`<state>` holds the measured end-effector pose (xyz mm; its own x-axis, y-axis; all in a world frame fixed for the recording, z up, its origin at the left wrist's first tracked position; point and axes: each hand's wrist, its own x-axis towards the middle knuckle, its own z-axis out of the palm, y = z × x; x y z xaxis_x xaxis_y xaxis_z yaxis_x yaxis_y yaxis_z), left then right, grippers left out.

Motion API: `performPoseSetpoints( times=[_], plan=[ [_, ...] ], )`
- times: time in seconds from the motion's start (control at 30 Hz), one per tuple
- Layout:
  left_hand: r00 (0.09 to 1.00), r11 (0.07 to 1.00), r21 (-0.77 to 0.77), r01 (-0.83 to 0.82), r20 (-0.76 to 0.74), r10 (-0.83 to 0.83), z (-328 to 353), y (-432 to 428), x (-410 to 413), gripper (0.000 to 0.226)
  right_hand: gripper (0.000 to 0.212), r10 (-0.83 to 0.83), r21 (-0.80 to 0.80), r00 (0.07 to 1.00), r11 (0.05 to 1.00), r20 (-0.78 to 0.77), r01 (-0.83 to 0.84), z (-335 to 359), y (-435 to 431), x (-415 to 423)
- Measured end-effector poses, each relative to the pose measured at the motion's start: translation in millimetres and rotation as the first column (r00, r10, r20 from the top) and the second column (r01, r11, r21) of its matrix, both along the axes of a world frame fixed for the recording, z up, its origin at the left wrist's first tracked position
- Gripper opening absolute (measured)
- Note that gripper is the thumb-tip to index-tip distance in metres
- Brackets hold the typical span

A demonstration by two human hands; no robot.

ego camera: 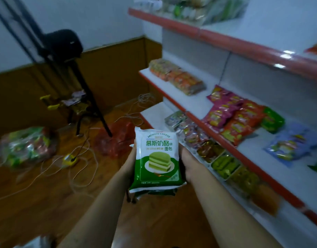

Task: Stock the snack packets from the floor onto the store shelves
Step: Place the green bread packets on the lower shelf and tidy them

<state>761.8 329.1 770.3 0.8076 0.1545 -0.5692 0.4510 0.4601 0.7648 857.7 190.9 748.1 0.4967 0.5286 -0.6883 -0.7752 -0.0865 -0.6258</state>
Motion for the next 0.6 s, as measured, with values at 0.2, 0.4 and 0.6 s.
performPoseSetpoints(
  times=[0.2, 0.4, 0.6],
  plan=[
    [0.984, 0.984, 0.015, 0.178, 0.021, -0.178, 8.9, -83.2, 71.8, 0.074, 0.092, -0.261, -0.092, 0.962, 0.959, 0.075, 0.267, 18.0, -106.6, 39.8],
    [0.924, 0.924, -0.016, 0.381, -0.002, -0.381, 10.9, -150.9, 110.2, 0.056, 0.093, -0.5, -0.094, 0.861, 0.857, 0.087, 0.507, 19.9, -184.3, 33.9],
    [0.805, 0.809, -0.037, 0.587, -0.072, -0.588, 5.9, -198.1, 126.1, 0.052, 0.091, -0.676, -0.046, 0.731, 0.731, 0.095, 0.681, 29.0, -232.6, -1.0]
  ],
)
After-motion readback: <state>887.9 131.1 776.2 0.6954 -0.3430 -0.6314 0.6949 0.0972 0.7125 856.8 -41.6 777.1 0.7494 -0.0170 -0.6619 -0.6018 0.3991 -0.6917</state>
